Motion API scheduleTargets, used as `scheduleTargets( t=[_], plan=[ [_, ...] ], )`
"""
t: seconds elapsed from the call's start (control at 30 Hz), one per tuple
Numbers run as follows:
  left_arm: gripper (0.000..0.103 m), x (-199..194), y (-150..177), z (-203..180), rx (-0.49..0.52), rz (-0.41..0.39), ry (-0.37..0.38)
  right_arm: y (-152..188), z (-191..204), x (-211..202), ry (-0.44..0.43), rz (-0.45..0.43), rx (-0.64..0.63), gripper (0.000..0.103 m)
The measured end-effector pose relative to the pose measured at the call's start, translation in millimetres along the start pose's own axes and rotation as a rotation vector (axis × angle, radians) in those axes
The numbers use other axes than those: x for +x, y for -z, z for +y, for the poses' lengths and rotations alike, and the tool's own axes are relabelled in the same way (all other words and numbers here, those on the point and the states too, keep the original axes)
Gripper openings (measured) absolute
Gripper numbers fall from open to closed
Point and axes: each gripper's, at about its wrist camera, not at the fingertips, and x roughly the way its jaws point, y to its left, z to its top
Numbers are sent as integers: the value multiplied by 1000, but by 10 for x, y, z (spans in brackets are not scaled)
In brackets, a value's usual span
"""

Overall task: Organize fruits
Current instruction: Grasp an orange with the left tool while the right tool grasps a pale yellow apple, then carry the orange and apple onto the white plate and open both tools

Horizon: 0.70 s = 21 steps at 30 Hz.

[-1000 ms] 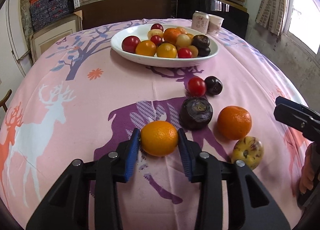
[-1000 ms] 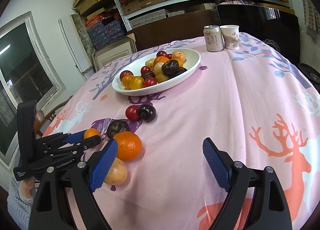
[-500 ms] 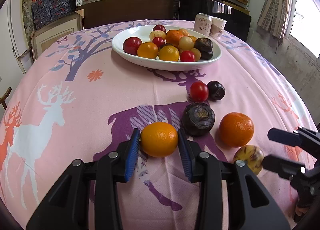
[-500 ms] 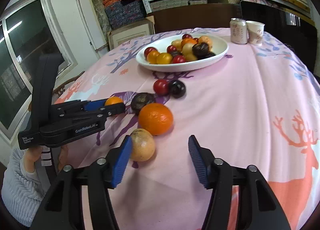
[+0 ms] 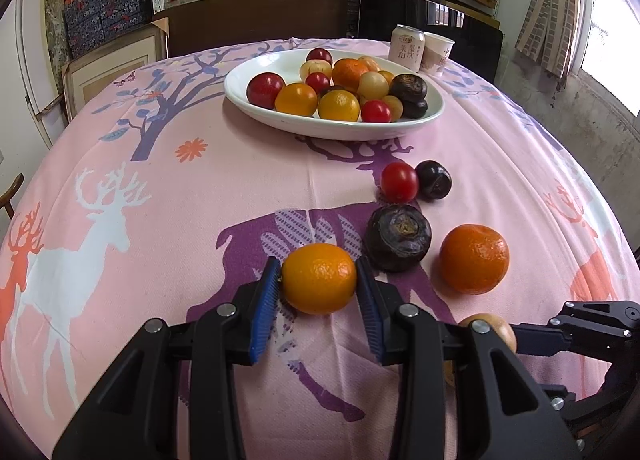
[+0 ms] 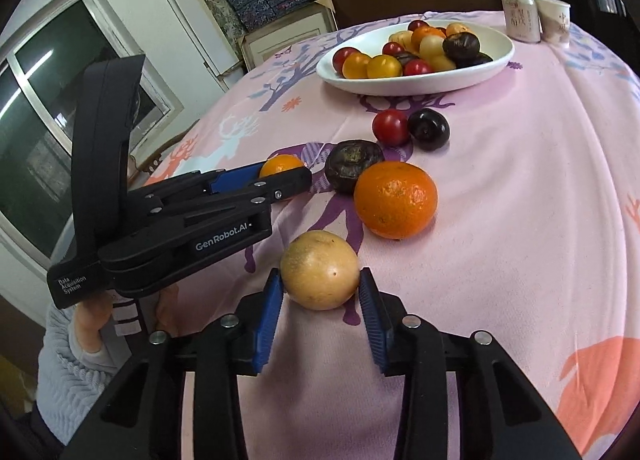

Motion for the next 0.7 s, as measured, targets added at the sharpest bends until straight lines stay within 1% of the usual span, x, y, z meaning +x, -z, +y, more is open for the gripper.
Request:
scheduleTargets(
  t=[0.1,0.23,0.53,0.7],
  plan=[
    [38,-5,4,4,0,-1,-1,7,-27,-10,-27,-4,12,39],
    [38,-10,8,9,-1,-3,-2,5,-69,-74,-48,-39,40,39],
    [38,-86,30,47,-9,-36,-20,-5,-131,-106,-57,-55,60,39],
    [37,-181,26,43,-3,-74,-48,5,-140,-168,-56,-88,59,39]
  ],
)
